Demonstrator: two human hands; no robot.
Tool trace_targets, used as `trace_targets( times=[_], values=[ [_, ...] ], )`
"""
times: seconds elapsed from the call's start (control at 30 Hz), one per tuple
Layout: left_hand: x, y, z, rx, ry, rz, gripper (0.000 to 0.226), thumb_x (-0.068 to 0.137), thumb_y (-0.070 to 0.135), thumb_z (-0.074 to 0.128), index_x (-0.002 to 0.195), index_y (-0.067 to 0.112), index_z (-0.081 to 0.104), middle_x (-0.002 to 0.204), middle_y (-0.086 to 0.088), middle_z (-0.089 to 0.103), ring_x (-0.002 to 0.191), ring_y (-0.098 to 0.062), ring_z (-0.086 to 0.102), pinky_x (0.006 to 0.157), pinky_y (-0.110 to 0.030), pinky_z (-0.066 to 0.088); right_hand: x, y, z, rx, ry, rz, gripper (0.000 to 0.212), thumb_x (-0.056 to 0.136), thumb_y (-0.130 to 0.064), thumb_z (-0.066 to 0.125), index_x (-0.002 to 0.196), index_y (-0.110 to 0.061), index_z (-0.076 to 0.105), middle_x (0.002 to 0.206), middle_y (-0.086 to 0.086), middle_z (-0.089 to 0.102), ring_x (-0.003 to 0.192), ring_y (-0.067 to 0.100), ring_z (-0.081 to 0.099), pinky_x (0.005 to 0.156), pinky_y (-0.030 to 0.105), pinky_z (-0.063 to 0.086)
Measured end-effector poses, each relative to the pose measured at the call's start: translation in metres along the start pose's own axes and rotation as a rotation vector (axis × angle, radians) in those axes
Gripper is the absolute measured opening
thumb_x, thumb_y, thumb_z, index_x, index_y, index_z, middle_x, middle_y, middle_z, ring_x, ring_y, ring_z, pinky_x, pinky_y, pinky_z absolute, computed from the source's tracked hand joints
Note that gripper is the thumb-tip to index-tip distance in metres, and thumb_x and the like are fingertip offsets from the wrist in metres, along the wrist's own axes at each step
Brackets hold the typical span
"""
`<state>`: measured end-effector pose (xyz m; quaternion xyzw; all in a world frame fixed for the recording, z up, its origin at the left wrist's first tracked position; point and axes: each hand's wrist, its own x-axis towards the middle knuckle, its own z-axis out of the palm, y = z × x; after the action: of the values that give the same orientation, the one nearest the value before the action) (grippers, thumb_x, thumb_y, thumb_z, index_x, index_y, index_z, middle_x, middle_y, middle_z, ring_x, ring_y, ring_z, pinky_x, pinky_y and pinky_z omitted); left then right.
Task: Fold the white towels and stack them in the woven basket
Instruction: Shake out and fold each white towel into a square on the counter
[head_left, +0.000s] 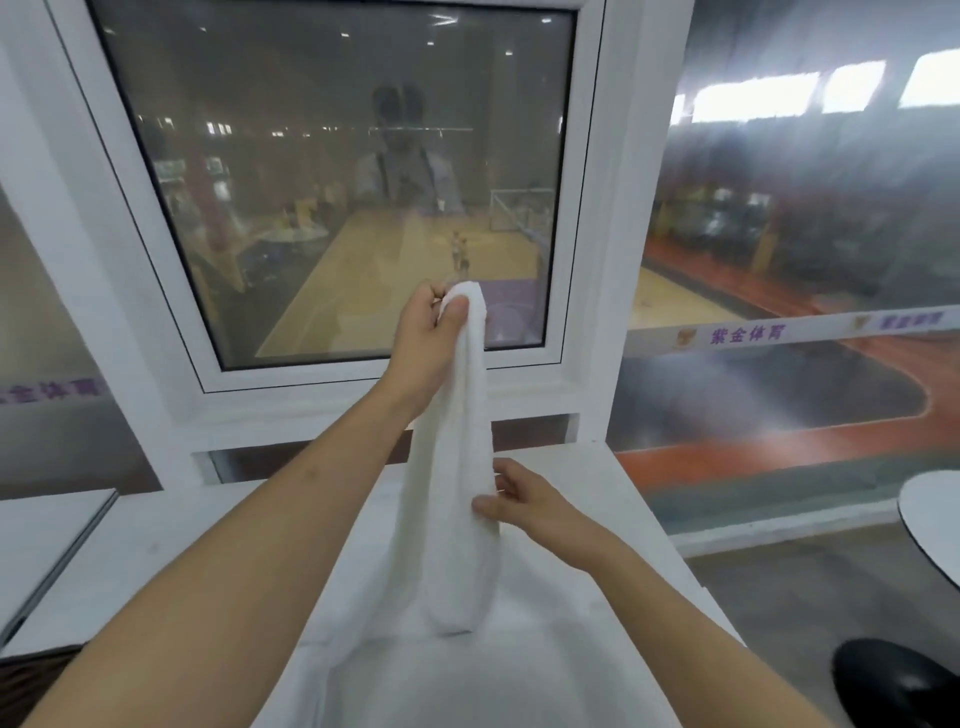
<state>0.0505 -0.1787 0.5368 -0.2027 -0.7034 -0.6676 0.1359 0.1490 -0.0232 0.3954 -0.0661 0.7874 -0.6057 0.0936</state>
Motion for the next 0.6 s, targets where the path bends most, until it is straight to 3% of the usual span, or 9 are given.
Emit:
trace_targets(
  times=[0.1, 0.2, 0.27, 0.37, 0.47, 0.6],
  values=[
    [0.003, 0.020, -0.005, 0.018, 0.030, 0.047, 0.012, 0.100, 0.028, 0.055, 0.102, 0.016, 0.055, 0.096, 0.002, 0.064, 0.077, -0.007, 0.056, 0.068, -0.024, 0.045, -0.017, -0.023, 0.001, -0.047, -0.001, -0.005, 0.035, 0.093, -0.033, 0.076, 0.126, -0.025, 0.067, 0.118, -0.012, 0.075, 0.106, 0.007, 0.072, 0.090, 0.024, 0.058],
    [0.006, 0.035, -0.018, -0.005, 0.052, 0.093, 0.005, 0.101, 0.026, 0.056, 0.099, 0.021, 0.056, 0.093, 0.008, 0.058, 0.074, 0.003, 0.053, 0.067, -0.015, 0.045, -0.031, -0.036, -0.012, -0.096, 0.113, -0.033, 0.022, 0.094, -0.035, 0.075, 0.111, -0.021, 0.075, 0.107, -0.004, 0.079, 0.096, 0.016, 0.076, 0.087, 0.033, 0.061],
    [0.009, 0.039, -0.031, -0.022, 0.072, 0.089, 0.005, 0.099, 0.030, 0.057, 0.100, 0.025, 0.058, 0.096, 0.008, 0.061, 0.081, -0.003, 0.056, 0.073, -0.023, 0.047, -0.038, -0.042, -0.029, -0.121, 0.235, -0.065, 0.017, 0.092, -0.039, 0.076, 0.098, -0.022, 0.075, 0.097, -0.002, 0.078, 0.088, 0.021, 0.076, 0.082, 0.040, 0.060],
    [0.010, 0.040, -0.051, -0.034, 0.059, 0.045, 0.017, 0.096, 0.036, 0.060, 0.105, 0.022, 0.063, 0.100, 0.002, 0.067, 0.085, -0.013, 0.062, 0.076, -0.036, 0.052, -0.047, -0.055, -0.056, -0.148, 0.377, -0.107, 0.024, 0.087, -0.041, 0.081, 0.078, -0.024, 0.066, 0.078, -0.005, 0.069, 0.069, 0.014, 0.067, 0.068, 0.035, 0.051],
    [0.008, 0.032, -0.065, -0.048, 0.029, -0.013, 0.020, 0.097, 0.035, 0.062, 0.106, 0.017, 0.066, 0.098, -0.002, 0.069, 0.083, -0.017, 0.064, 0.071, -0.040, 0.053, -0.056, -0.069, -0.080, -0.172, 0.333, -0.169, 0.026, 0.090, -0.037, 0.080, 0.085, -0.016, 0.064, 0.078, -0.005, 0.066, 0.069, 0.012, 0.062, 0.067, 0.031, 0.046],
    [0.010, 0.023, -0.067, -0.223, -0.031, -0.099, 0.014, 0.102, 0.031, 0.059, 0.107, 0.019, 0.064, 0.105, -0.002, 0.071, 0.089, -0.019, 0.064, 0.062, -0.027, 0.050, -0.057, -0.079, -0.093, -0.291, 0.124, -0.083, 0.027, 0.088, -0.039, 0.074, 0.093, -0.018, 0.058, 0.086, -0.006, 0.061, 0.077, 0.014, 0.061, 0.074, 0.035, 0.047]
  ],
)
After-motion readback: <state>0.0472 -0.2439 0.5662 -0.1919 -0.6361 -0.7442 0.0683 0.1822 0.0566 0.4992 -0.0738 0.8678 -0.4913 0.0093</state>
